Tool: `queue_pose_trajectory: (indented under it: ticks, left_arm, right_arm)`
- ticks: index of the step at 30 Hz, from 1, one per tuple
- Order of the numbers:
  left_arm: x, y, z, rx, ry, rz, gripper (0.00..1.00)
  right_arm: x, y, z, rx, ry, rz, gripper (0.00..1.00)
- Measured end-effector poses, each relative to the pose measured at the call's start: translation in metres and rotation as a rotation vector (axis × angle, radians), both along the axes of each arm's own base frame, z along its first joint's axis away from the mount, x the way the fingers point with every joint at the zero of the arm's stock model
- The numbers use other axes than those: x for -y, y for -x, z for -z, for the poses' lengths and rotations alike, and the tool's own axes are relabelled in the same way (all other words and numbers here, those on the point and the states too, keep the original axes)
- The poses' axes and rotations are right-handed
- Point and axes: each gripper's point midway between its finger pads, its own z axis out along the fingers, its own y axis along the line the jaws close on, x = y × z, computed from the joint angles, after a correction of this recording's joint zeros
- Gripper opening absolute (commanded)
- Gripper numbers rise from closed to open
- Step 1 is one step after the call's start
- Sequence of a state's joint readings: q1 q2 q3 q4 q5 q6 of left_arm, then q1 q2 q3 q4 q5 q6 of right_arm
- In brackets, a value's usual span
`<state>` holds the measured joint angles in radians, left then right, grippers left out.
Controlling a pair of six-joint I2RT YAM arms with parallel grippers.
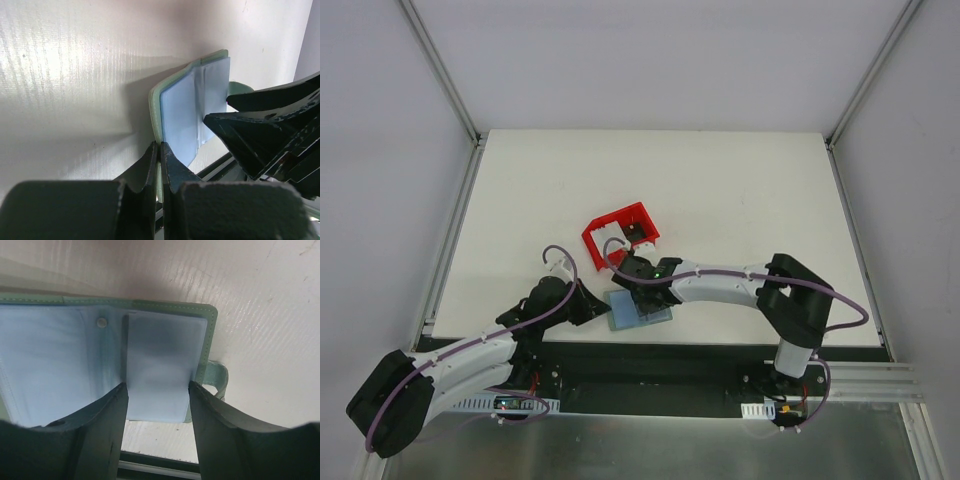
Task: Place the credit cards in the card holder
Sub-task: Insert the credit card into the card holder.
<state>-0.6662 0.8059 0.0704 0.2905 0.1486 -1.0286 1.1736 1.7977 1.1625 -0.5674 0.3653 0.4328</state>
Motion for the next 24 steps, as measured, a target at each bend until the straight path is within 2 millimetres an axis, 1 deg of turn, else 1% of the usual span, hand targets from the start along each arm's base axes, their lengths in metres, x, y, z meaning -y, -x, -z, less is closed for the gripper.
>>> queue_pose_trajectory:
  ticks: [6,9,13,15,22,24]
  left_arm:
    - [-0.001,0.001,0.005,-0.016,-0.012,0.0,0.0]
    - [-0.001,0.002,0.007,-0.023,-0.017,0.001,0.0]
    - [-0.001,0.002,0.007,-0.024,-0.018,0.001,0.0]
    - [-0.001,0.002,0.007,-0.025,-0.018,0.001,0.0]
    - [-0.003,0.004,0.013,-0.044,-0.034,0.0,0.0]
    - [-0.003,0.004,0.014,-0.048,-0.037,0.0,0.0]
  right_arm:
    - [-0.001,0.002,0.003,-0.039,-0.087,0.035,0.54]
    - [-0.001,0.001,0.003,-0.063,-0.128,0.055,0.48]
    - [-0.001,0.0,0.003,-0.101,-0.183,0.085,0.39]
    - [-0.004,-0.001,0.002,-0.108,-0.201,0.087,0.33]
    - [-0.009,0.0,0.003,-0.114,-0.2,0.064,0.29]
    - [-0.009,0.0,0.003,-0.113,-0.187,0.053,0.25]
